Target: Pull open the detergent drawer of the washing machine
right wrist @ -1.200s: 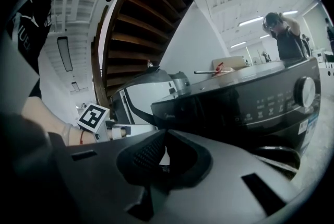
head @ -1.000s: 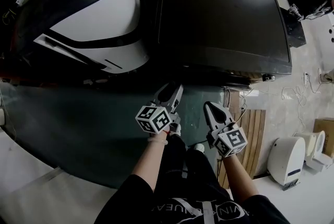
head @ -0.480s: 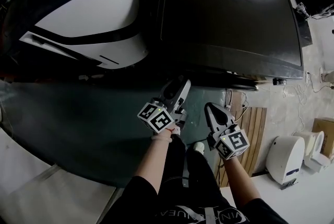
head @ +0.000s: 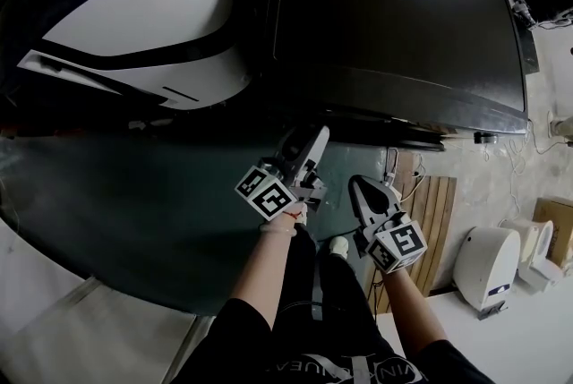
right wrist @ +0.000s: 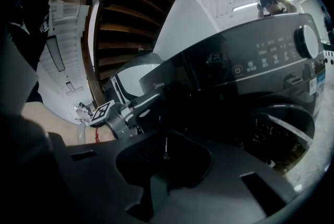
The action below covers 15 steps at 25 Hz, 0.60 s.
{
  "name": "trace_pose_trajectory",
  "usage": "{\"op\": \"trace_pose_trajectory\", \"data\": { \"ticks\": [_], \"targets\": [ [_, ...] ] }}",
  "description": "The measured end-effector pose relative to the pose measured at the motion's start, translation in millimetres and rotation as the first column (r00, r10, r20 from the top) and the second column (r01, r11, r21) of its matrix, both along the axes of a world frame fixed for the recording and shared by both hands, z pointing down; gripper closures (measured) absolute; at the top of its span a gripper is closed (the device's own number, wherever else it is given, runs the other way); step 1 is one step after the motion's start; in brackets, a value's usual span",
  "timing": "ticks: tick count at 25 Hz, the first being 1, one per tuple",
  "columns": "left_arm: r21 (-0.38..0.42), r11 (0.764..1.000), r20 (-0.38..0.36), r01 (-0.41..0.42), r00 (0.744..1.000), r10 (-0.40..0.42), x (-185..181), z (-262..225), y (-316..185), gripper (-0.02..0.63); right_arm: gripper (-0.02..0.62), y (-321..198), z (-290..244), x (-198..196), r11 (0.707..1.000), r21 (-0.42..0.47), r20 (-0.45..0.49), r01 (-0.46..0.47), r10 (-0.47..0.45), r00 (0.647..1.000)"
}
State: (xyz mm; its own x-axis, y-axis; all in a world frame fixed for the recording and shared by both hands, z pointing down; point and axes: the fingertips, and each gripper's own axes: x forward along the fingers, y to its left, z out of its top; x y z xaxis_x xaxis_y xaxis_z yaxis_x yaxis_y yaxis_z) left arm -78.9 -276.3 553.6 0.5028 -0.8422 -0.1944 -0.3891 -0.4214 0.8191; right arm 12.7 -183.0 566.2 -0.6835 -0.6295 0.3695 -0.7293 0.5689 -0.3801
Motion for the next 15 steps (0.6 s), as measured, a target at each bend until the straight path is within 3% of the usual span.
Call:
{"op": "trace_pose_trajectory", "data": {
  "ticks": [10, 15],
  "targets": [
    [0.078, 0.996, -0.093, -0.034, 0.995, 0.041, 6.7, -7.5, -6.8, 0.46, 0.581, -3.2, 8.0, -0.1, 1.0, 0.004, -0.002, -0.025, 0.025, 1.0],
    [0.07, 0.997, -0.172, -0.01, 0.985, 0.022, 4.1, -6.2, -8.5, 0.46, 0.581, -2.0, 7.9, -1.3, 1.0, 0.008, 0.005, -0.027, 0.027, 1.0]
  ]
}}
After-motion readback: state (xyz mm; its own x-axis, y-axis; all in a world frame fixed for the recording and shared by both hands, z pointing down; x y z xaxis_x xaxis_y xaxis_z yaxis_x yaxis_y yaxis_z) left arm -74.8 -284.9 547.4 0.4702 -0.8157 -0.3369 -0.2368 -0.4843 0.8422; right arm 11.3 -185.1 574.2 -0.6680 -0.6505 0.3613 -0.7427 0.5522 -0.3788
